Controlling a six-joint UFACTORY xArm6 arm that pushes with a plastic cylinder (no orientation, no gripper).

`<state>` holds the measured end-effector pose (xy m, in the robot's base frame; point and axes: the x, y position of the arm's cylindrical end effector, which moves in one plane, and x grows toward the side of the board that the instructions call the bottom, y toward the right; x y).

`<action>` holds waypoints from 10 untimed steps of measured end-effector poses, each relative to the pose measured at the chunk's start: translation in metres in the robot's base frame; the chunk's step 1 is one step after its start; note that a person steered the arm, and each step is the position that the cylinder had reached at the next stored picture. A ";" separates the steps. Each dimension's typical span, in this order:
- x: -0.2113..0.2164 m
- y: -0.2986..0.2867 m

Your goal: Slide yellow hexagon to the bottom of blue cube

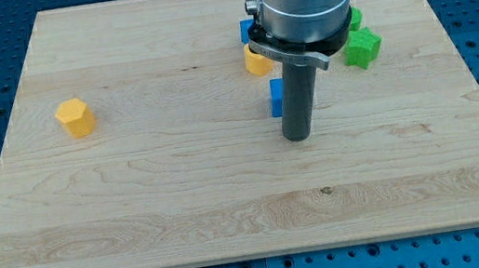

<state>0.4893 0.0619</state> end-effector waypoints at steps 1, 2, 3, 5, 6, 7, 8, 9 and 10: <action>-0.019 0.000; -0.031 0.000; -0.031 -0.001; 0.037 -0.092; 0.034 -0.173; 0.016 -0.261; -0.024 -0.321; -0.068 -0.325; -0.068 -0.326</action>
<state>0.4217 -0.2638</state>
